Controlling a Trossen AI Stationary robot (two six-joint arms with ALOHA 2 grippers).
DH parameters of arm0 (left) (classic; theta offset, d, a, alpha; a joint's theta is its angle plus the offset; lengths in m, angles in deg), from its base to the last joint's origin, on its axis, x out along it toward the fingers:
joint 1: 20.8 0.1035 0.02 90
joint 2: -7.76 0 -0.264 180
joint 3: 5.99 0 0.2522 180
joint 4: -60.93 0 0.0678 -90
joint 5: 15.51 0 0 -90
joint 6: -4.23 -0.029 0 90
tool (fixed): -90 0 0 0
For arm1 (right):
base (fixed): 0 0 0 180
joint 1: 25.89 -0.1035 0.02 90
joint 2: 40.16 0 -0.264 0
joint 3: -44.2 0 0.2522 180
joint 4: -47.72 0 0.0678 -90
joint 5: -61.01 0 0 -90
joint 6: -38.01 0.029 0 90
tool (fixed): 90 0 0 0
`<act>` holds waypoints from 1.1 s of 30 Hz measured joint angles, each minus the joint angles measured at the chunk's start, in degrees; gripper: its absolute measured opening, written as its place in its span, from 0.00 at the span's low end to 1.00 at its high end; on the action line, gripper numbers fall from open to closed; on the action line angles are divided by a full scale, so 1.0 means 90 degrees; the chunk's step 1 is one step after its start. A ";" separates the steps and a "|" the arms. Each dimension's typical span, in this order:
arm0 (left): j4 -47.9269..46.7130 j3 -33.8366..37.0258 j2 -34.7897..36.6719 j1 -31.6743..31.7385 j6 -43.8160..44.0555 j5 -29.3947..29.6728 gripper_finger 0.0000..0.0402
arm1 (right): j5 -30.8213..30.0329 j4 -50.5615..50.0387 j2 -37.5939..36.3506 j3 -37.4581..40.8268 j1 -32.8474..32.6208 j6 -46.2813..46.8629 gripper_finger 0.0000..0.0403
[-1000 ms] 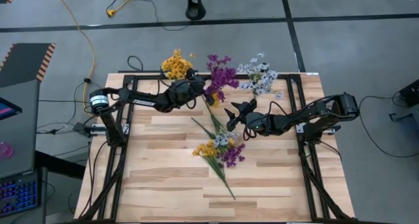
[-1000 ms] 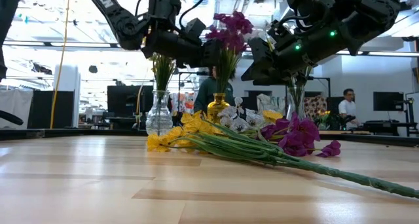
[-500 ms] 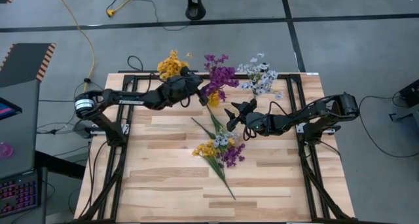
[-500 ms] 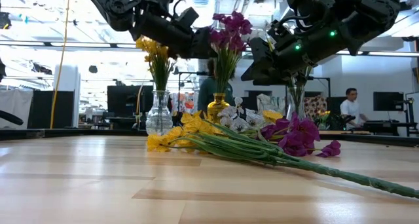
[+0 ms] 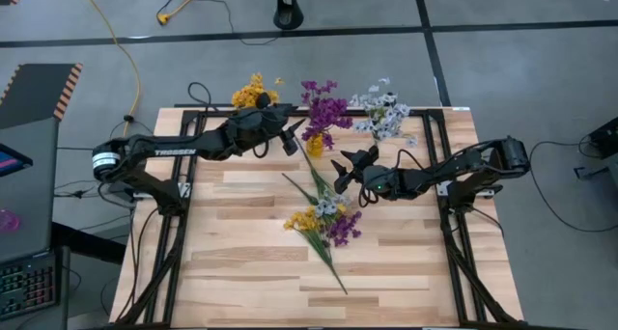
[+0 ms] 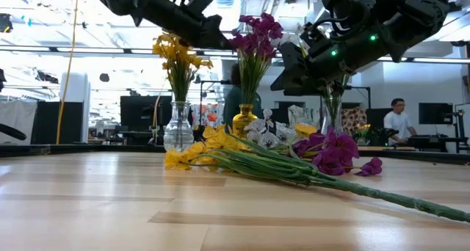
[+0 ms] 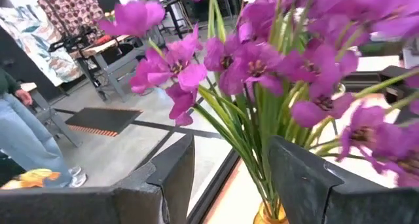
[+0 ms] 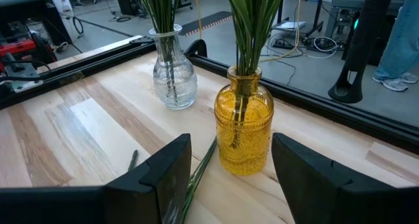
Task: Sort flowers into vase by color
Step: Put the white flowers into the right transparent vase
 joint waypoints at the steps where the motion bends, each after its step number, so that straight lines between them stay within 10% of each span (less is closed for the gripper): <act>1: -0.0105 0.0000 0.0086 -0.0028 -0.0058 0.0003 0.45 | -0.0001 -0.0005 0.0000 -0.0001 0.0000 0.0000 0.60; 20: -0.2082 0.0000 0.0768 -0.1032 -0.0948 -0.0711 0.45 | 0.0003 0.0005 0.0000 0.0001 -0.0205 0.0002 0.60; 33: -0.3351 0.0000 0.0763 -0.2083 0.0781 -0.1102 0.45 | 0.0012 0.0009 -0.0001 0.0001 -0.1001 0.0359 0.60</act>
